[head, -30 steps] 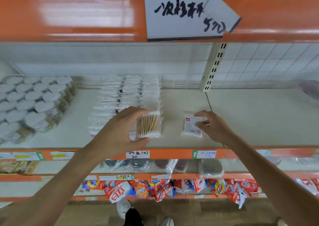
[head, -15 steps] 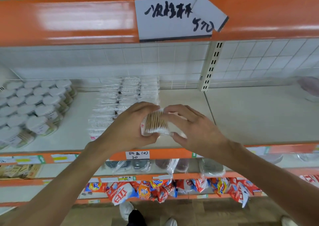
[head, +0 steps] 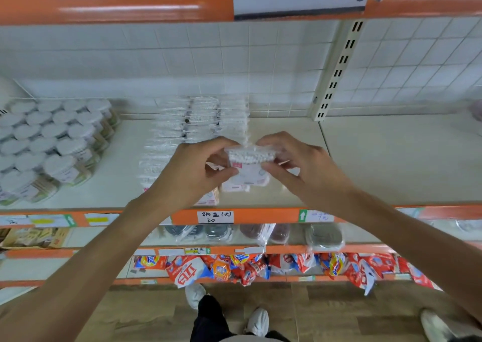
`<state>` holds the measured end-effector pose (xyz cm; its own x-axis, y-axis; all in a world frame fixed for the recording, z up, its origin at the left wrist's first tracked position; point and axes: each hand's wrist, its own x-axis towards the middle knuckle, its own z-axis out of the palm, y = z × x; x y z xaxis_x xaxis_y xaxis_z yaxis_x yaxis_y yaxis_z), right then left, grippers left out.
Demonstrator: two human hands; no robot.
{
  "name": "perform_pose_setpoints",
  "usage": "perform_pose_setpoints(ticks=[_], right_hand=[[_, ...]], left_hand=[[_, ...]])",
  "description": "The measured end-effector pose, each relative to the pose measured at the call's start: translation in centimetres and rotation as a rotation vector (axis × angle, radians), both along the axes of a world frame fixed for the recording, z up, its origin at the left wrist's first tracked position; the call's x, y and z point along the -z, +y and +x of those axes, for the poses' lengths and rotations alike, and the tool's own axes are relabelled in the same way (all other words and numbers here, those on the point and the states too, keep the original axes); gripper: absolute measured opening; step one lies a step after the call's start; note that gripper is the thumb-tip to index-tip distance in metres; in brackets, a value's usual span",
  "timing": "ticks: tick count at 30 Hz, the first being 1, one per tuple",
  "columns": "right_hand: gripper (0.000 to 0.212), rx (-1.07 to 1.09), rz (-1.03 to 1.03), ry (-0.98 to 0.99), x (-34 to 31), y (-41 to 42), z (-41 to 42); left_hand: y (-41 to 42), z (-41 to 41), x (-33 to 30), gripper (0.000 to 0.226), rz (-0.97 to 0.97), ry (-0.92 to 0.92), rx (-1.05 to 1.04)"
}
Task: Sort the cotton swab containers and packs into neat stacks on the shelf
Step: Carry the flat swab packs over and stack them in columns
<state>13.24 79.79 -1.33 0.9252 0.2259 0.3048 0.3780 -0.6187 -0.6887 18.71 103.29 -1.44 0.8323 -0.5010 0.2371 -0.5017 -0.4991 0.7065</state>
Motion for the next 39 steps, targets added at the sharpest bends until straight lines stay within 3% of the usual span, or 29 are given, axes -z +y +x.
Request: perform_pose_setpoints(ticks=[6,9,13,33,39], right_hand=[[0.02,0.057,0.051,-0.032,0.9,1.1,0.8],[0.02,0.063,0.034,-0.015,2.4,1.3,1.9],[0.021,0.109,-0.05,0.037,5.6,1.9,3.7],[0.033,0.194,-0.001,0.106,9.1,3.7,3.0],[0.031,0.27,-0.023,0.05,7.8,-0.5,1.9]], left_hand=[[0.8,0.3,1.1,0.043,0.035,0.008,0.018],[2.0,1.0,0.9,0.05,0.086,-0.144,0.038],[4.0,2.2,0.2,0.044,0.053,-0.184,-0.068],[4.3,1.1,3.3,0.028,0.148,-0.066,-0.01],[3.6,1.3,3.2,0.027,0.175,-0.116,0.028]])
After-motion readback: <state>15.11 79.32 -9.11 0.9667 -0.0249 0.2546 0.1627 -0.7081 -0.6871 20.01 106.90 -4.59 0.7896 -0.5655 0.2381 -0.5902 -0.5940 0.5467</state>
